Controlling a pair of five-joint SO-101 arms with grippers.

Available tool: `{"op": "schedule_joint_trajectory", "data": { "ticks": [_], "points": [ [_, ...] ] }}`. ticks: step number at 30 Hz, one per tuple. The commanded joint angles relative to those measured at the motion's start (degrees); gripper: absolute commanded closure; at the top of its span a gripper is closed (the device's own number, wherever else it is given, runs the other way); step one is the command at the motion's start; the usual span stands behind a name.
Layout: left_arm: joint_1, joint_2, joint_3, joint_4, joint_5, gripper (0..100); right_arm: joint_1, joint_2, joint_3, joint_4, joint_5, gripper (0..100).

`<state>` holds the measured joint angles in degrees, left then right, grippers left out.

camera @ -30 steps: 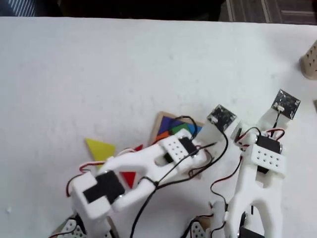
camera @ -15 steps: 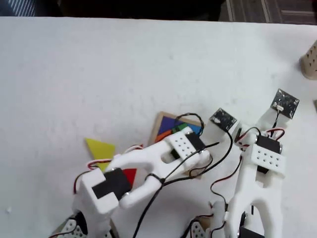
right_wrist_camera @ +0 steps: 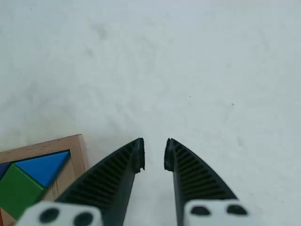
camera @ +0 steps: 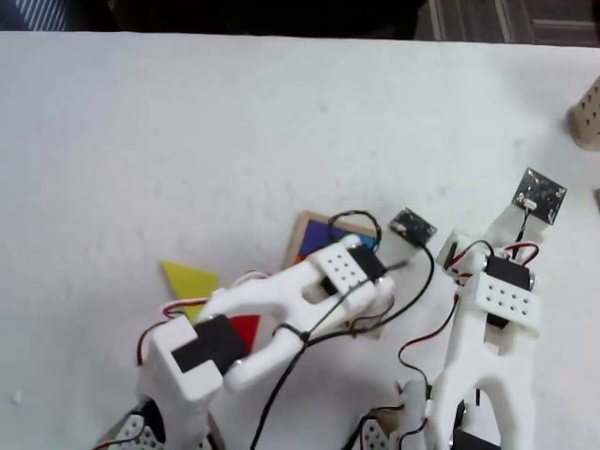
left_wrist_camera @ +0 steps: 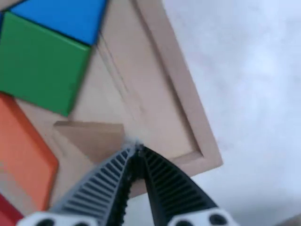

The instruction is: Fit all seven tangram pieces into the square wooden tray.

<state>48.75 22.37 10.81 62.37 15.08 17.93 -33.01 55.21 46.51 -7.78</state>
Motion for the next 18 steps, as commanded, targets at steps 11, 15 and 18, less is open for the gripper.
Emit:
{"op": "schedule_joint_trajectory", "data": {
  "ticks": [11, 15, 18],
  "points": [
    [-7.08, -0.13, -0.7, -0.53, -0.62, 98, -0.48, -1.36, -0.18, -0.92, 0.79, 91.8],
    [-9.54, -0.22, -0.79, -0.62, -0.62, 98, -0.48, -1.36, -0.18, -0.84, 0.79, 91.8],
    [-11.38, -0.22, -0.88, -0.62, -0.62, 98, -0.48, -1.36, -0.18, -0.84, 0.79, 91.8]
  ]
}}
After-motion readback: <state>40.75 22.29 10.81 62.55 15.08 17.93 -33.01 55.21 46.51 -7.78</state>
